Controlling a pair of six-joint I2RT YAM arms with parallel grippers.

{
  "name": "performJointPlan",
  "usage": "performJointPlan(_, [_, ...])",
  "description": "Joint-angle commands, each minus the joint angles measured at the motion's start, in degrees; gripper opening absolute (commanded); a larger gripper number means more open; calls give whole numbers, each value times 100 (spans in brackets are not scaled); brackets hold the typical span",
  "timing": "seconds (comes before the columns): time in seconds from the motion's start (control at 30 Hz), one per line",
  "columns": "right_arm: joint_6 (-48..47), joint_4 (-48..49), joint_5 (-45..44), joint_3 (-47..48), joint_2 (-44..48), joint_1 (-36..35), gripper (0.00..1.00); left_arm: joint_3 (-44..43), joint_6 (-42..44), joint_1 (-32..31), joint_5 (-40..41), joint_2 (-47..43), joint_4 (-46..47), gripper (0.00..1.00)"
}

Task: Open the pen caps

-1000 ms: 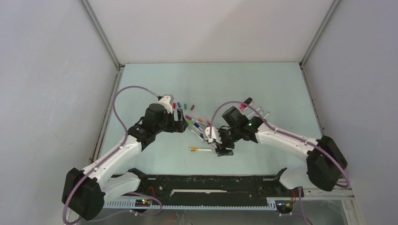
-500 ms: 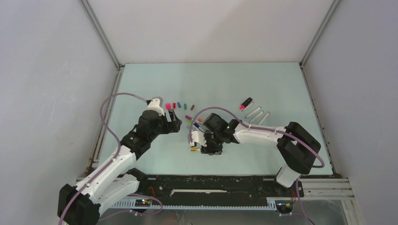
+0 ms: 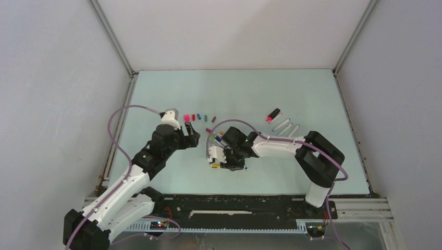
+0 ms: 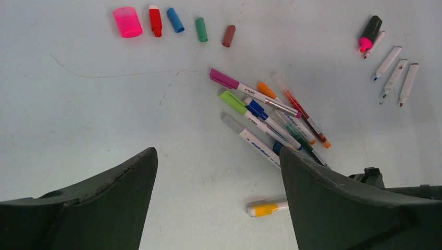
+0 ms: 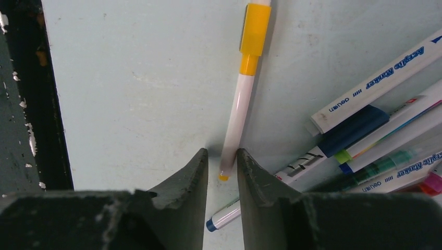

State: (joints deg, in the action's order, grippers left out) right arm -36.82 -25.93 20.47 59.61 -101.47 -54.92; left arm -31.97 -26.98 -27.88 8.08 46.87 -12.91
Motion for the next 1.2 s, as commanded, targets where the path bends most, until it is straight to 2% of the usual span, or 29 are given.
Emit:
performJointPlan(0.0, [-68,-191,-78,244,-140,-26,27,209,-62,-12,158,-189,110,89])
performJointPlan(0.33, [-67,-462,-251,449,-321,-25,0,282,-119,-7,106,-410,65,89])
performJointPlan(0.43, [-14,-534,-254,540,-183,-17,0,394,-238,6,-339,-587,379,90])
performJointPlan(0.6, [-100,-1001,246,794,314,2,0,540,-494,68,-1226,-651,937,92])
performJointPlan(0.83, [-1166,-2220,1016,1070,961,235,0,482,-891,150,-2338,-281,1689,96])
performJointPlan(1.0, [-1878,-2820,1001,1051,1375,677,0,350,-1302,169,-2964,319,2129,99])
performJointPlan(1.17, [-2096,-2734,800,768,1849,1121,0,204,-1799,169,-4118,1341,2915,99])
